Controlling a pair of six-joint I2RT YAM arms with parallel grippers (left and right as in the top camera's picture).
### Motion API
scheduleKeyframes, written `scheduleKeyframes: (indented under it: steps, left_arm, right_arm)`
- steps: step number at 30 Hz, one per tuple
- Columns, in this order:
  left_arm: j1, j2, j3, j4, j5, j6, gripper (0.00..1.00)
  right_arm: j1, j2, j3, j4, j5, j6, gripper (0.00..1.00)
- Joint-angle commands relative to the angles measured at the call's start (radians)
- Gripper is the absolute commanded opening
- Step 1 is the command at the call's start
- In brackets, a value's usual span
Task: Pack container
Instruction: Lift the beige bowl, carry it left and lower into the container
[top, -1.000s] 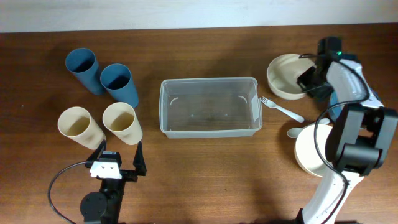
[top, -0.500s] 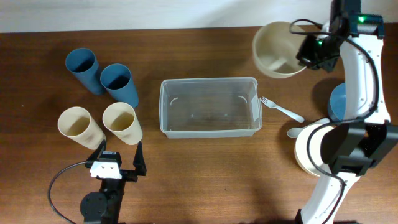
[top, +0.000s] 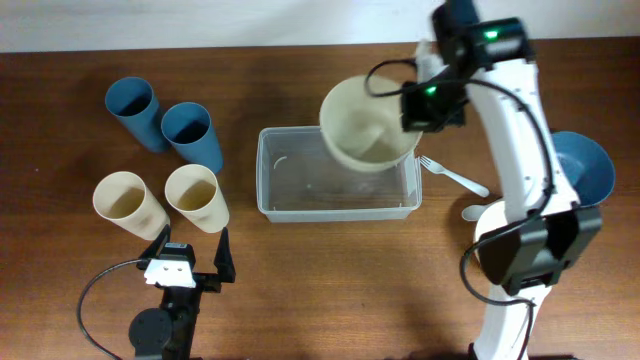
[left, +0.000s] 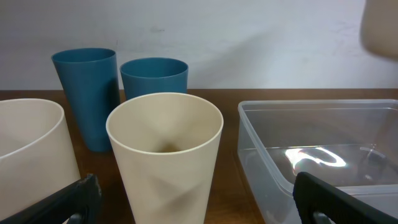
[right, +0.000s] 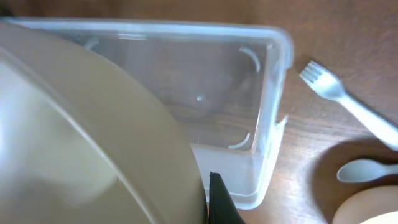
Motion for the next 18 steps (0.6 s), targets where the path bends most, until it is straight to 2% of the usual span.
scheduleKeyframes:
  steps: [1, 12, 18]
  left_arm:
    - [0.006, -0.009, -0.006, -0.001, 0.011, 0.019, 1.0]
    - [0.006, -0.009, -0.006, -0.001, 0.011, 0.019, 1.0]
    - [0.006, -0.009, -0.006, -0.001, 0.011, 0.019, 1.0]
  right_arm:
    - [0.038, -0.024, -0.053, 0.008, 0.08, 0.019, 0.04]
    - [0.049, -0.024, -0.341, 0.194, 0.087, 0.073, 0.04]
    - [0.049, -0.024, -0.437, 0.292, 0.087, 0.072, 0.04]
